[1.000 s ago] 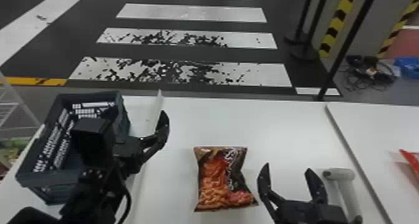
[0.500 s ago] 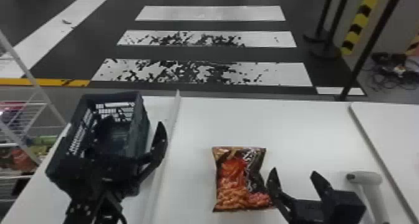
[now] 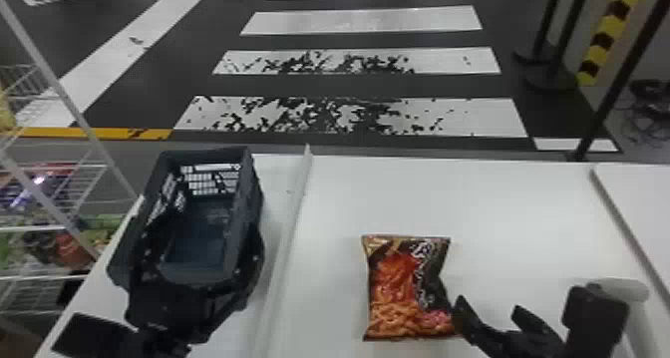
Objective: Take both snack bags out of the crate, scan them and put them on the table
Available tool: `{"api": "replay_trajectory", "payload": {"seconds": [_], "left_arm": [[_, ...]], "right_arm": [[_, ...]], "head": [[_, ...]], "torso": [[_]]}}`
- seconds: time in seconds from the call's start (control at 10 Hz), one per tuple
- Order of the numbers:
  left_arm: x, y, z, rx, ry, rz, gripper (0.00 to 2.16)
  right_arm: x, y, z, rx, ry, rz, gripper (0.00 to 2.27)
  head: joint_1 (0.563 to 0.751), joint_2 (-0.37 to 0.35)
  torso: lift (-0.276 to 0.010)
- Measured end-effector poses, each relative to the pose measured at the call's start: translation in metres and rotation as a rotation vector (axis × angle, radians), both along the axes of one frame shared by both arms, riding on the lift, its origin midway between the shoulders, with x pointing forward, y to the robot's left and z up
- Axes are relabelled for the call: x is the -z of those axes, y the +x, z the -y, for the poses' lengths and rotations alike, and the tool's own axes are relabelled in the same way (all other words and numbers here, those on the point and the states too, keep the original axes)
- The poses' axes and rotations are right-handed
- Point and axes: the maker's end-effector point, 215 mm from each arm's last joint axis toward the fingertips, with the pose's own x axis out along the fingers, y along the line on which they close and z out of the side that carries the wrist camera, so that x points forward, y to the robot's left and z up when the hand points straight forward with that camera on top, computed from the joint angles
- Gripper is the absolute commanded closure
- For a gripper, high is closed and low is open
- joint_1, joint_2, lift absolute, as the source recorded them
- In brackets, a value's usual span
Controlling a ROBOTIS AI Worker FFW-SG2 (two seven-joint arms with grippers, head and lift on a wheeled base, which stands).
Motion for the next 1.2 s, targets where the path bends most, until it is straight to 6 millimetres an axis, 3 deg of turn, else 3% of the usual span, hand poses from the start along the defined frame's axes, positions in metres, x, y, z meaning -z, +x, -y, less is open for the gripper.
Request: {"api": "replay_trajectory", "payload": {"seconds": [0.3, 0.6, 1.2], "left_arm": [[0.009, -0.013, -0.01, -0.005, -0.03, 0.001, 0.04], [0.021, -0.017, -0.016, -0.015, -0.036, -0.018, 0.05], [0.04, -0.015, -0.021, -0.027, -0.05, -0.055, 0.05]], "right_arm": [[0.014, -0.022, -0.016, -0.075, 0.126, -0.168, 0.19], [0.012, -0.019, -0.019, -0.088, 0.15, -0.192, 0.19], [0.028, -0.013, -0.033, -0.131, 0.184, -0.233, 0.21]], "head": [[0.695, 0.188], [0.695, 0.206], [0.695, 0.232]], "torso": [[-0.092], [-0.092], [-0.092]]}}
